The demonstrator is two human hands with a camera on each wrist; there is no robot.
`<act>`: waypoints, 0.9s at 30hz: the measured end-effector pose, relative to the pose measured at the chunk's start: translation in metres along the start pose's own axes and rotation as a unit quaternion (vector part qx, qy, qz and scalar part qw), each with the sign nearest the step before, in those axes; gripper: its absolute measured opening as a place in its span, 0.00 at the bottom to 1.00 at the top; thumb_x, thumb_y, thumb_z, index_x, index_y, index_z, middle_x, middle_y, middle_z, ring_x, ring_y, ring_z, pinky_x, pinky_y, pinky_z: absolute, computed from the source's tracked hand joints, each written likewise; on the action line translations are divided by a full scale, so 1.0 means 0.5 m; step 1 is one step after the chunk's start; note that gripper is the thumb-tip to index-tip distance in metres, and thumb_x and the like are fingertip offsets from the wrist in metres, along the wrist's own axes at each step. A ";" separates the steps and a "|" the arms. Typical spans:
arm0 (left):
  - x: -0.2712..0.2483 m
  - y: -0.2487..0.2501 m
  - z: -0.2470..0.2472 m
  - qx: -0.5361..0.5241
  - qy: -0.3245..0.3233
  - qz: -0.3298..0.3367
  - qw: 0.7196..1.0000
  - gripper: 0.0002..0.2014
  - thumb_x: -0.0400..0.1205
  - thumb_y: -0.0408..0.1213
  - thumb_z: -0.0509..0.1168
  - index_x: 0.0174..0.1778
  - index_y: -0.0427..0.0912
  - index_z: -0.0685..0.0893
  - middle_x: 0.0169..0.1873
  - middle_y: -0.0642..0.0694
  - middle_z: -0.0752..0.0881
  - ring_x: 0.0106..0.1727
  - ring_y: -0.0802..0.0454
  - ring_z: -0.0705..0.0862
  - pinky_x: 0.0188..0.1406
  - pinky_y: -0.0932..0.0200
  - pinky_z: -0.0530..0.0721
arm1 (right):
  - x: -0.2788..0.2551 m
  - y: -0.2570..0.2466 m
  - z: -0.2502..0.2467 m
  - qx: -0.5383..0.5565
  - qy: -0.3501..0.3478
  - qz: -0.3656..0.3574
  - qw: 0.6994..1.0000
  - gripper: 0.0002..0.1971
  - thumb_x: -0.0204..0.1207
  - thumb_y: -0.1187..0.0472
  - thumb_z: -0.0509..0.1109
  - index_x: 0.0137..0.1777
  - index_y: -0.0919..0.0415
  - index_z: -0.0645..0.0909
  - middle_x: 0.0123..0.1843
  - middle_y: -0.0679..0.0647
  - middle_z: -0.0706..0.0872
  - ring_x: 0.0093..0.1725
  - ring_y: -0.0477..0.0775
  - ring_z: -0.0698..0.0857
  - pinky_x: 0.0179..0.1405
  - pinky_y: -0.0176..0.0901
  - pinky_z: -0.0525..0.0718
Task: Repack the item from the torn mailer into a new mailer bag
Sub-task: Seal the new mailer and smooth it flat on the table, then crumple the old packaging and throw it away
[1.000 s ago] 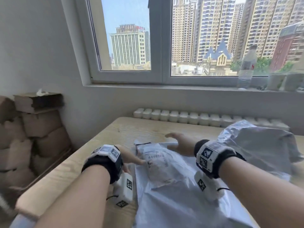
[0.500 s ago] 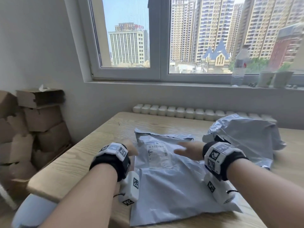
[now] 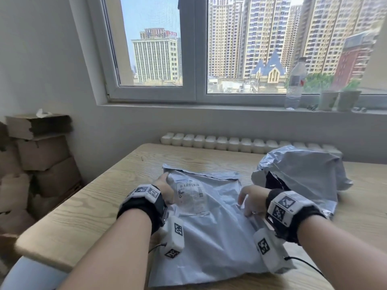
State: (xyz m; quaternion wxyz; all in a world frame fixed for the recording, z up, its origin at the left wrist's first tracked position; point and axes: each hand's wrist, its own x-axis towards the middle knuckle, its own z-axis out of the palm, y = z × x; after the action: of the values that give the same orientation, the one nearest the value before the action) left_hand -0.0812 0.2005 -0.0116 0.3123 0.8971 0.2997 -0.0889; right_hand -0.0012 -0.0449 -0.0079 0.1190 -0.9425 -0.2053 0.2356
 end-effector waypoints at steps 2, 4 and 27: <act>0.001 0.014 -0.003 -0.019 -0.006 0.048 0.999 0.31 0.80 0.20 0.62 0.78 0.46 0.67 0.74 0.39 0.72 0.57 0.40 0.83 0.50 0.55 0.84 | 0.005 -0.001 -0.007 0.036 0.009 0.003 0.999 0.22 0.74 0.69 0.70 0.69 0.63 0.79 0.67 0.61 0.83 0.50 0.51 0.81 0.36 0.33 0.78; 0.006 0.025 -0.011 -0.015 0.035 0.079 0.996 0.23 0.82 0.20 0.56 0.72 0.42 0.76 0.70 0.37 0.77 0.52 0.40 0.84 0.46 0.51 0.85 | 0.009 -0.002 -0.019 0.079 0.014 0.004 0.997 0.21 0.76 0.69 0.68 0.70 0.65 0.78 0.65 0.62 0.83 0.50 0.50 0.77 0.37 0.35 0.78; 0.040 0.208 -0.001 0.011 0.043 0.201 0.979 0.24 0.81 0.24 0.60 0.73 0.44 0.77 0.71 0.40 0.78 0.72 0.46 0.77 0.62 0.60 0.76 | -0.008 0.010 -0.086 0.307 0.194 -0.061 0.930 0.13 0.77 0.73 0.60 0.44 0.60 0.85 0.44 0.59 0.92 0.37 0.52 0.90 0.40 0.43 0.88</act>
State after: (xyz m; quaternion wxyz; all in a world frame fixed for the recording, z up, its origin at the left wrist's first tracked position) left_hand -0.0033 0.1455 0.0346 0.3005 0.9455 0.1250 0.0107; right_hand 0.0185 -0.0564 0.0289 0.4540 -0.8729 -0.1526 0.0924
